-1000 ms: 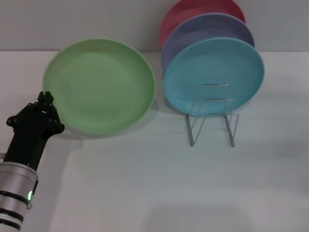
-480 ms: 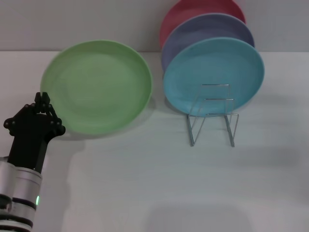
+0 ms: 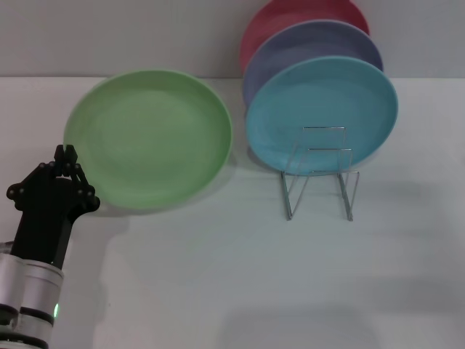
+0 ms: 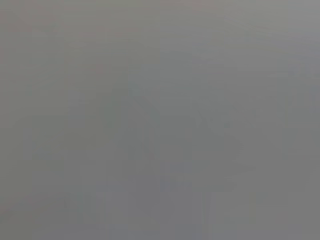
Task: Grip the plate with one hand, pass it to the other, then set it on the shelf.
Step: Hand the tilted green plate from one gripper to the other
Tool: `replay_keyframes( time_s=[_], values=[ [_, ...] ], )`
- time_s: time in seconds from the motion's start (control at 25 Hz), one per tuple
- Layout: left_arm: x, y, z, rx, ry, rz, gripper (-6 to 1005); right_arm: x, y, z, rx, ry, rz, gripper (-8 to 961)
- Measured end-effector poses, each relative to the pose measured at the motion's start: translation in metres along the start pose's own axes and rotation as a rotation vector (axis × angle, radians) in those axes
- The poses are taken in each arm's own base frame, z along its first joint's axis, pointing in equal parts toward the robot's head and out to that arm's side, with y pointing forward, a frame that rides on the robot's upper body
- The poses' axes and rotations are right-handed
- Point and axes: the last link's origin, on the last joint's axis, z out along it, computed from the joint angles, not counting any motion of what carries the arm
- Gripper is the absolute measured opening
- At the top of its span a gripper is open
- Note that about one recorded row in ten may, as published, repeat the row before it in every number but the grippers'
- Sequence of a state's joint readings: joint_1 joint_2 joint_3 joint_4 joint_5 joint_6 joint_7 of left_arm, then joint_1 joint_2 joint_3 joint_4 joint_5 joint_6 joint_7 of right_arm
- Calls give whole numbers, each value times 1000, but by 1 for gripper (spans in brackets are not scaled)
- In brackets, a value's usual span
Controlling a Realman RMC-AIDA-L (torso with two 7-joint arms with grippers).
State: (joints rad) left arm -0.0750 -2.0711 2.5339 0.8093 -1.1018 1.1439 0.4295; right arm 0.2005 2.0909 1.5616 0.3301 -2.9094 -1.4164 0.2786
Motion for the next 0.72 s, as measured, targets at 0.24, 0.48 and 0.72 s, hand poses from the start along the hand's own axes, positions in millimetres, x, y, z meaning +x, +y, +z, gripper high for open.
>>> replay_keyframes(
  time_s=[0.24, 0.48, 0.72],
  values=[
    [-2, 2, -3, -15, -6, 23, 39, -3, 28, -34, -152, -3, 101, 652],
    [0, 3, -6, -10, 4, 39, 41, -9, 69, -47, -290, -13, 193, 651],
    [3, 2, -7, 8, 18, 28, 42, -3, 106, -40, -406, 46, 227, 643]
  ],
)
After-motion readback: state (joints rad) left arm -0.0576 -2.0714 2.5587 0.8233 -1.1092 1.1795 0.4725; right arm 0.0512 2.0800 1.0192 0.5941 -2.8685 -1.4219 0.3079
